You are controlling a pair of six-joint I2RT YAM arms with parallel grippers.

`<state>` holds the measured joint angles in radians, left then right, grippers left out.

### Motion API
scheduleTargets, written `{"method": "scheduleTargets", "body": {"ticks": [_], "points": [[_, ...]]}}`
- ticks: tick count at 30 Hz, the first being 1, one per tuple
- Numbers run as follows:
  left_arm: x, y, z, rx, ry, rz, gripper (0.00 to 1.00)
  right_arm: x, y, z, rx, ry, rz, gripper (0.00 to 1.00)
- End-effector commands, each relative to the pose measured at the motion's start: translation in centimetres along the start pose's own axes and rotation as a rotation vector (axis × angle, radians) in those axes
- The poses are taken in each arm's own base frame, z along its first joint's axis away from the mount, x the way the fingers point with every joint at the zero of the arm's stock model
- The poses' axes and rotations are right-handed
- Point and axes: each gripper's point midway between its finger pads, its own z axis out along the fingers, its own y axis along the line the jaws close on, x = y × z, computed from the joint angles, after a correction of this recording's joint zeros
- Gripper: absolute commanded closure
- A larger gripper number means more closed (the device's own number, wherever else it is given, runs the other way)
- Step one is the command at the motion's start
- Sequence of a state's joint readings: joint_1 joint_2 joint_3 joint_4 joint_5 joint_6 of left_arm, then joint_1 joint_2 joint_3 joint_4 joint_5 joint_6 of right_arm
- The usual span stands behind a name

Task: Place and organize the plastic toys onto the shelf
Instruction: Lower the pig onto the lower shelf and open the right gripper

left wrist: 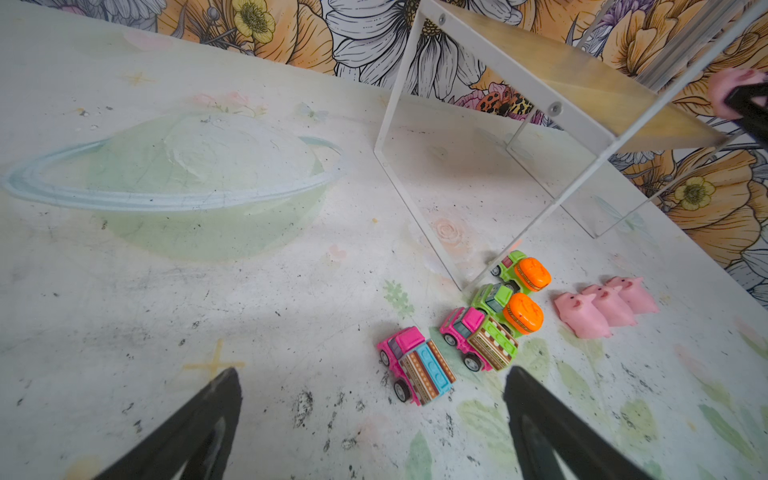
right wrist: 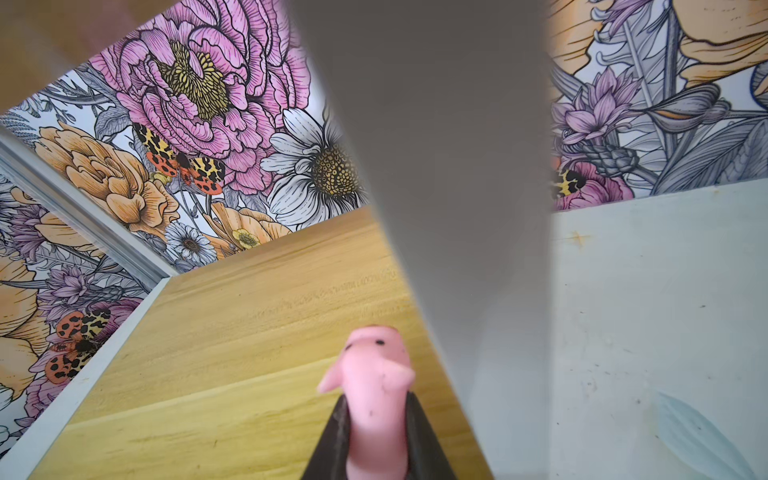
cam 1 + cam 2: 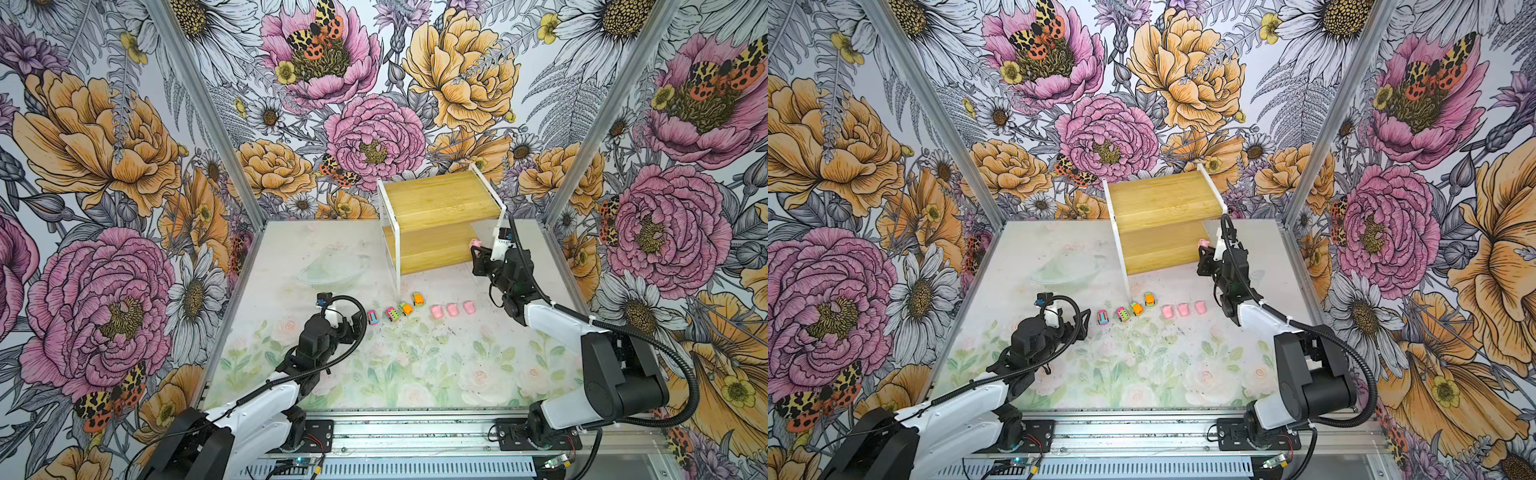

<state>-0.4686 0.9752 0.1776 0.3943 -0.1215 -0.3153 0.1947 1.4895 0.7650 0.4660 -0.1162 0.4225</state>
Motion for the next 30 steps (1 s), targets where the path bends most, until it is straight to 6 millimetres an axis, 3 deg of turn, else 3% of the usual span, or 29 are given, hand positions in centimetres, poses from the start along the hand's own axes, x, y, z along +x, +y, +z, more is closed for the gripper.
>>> {"method": "scheduleTargets", "body": {"ticks": [1, 30], "points": [[-1.5, -0.5, -0.2, 0.024, -0.048, -0.005, 0.01, -1.0, 0.5, 0.6, -0.029, -0.024, -0.003, 0.78], [-1.4, -0.5, 0.0, 0.024, -0.042, -0.006, 0.01, 1.2, 0.0, 1.0, -0.022, 0.008, -0.002, 0.74]]}}
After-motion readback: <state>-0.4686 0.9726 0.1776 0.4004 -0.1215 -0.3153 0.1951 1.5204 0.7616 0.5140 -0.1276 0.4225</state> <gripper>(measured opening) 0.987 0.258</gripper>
